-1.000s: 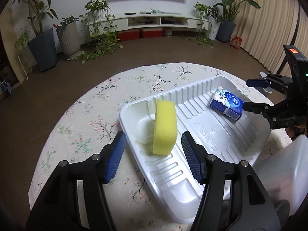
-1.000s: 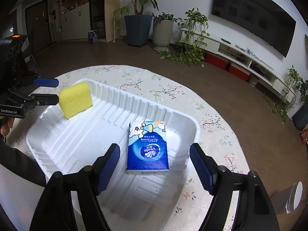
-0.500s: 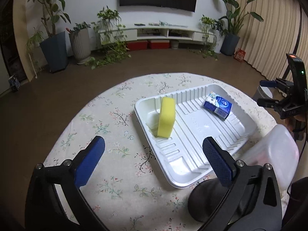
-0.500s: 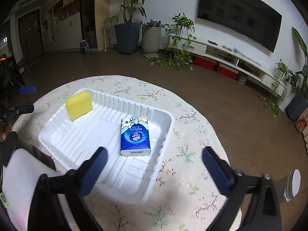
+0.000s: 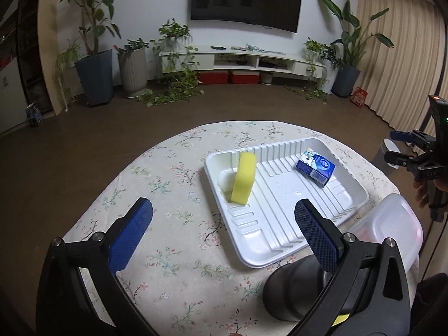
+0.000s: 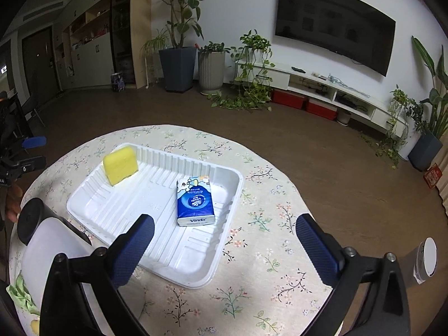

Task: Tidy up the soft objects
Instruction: 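Move both tools back to the pile of soft items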

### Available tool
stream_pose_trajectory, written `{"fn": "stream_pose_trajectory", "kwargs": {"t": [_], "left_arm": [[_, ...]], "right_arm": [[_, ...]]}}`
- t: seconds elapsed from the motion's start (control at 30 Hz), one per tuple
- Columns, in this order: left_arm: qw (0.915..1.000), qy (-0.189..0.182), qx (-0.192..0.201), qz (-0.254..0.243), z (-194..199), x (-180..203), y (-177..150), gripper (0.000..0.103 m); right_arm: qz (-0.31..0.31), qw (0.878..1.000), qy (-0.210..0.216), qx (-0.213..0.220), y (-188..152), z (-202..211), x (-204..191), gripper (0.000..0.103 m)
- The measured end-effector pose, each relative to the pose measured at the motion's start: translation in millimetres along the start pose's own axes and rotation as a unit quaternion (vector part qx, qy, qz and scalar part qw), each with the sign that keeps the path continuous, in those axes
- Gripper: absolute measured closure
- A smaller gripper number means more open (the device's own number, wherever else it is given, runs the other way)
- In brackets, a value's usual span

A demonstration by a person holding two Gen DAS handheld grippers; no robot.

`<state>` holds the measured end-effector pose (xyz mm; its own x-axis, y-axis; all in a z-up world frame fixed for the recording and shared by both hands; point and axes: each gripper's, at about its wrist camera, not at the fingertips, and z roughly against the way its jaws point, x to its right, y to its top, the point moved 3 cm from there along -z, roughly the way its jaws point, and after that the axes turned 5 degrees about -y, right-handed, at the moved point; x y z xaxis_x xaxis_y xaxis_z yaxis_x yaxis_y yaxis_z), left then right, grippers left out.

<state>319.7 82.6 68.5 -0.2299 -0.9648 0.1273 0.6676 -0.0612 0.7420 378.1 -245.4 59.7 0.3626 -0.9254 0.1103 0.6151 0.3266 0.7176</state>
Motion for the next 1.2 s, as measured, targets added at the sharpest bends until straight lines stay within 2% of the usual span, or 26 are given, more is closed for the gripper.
{"fn": "stream_pose_trajectory", "kwargs": {"t": [0.17, 0.4, 0.67, 0.9, 1.07, 1.2], "left_arm": [[1.0, -0.001, 0.004, 0.008, 17.0, 1.0, -13.2, 0.0], [1.0, -0.001, 0.003, 0.003, 51.9, 14.0, -50.3, 0.0], [1.0, -0.008, 0.002, -0.004, 97.3, 37.6, -104.8, 0.0], [0.9998, -0.014, -0.012, 0.0, 121.5, 66.7, -153.8, 0.0], [0.9997, -0.016, -0.016, -0.007, 136.0, 86.6, -175.8, 0.0], [0.9996, -0.023, -0.014, -0.005, 146.8, 96.6, -184.5, 0.0]], "right_arm": [[-0.011, 1.0, -0.001, 0.001, -6.0, 13.1, 4.7, 0.0], [-0.022, 1.0, 0.0, 0.001, -29.8, 41.7, 8.0, 0.0], [-0.049, 0.999, -0.001, -0.012, -80.5, 78.7, 8.1, 0.0], [-0.089, 0.995, 0.01, -0.039, -135.9, 104.9, -3.0, 0.0], [-0.108, 0.992, 0.014, -0.061, -173.0, 123.9, -17.3, 0.0], [-0.108, 0.992, 0.016, -0.063, -188.8, 139.8, -29.0, 0.0]]}}
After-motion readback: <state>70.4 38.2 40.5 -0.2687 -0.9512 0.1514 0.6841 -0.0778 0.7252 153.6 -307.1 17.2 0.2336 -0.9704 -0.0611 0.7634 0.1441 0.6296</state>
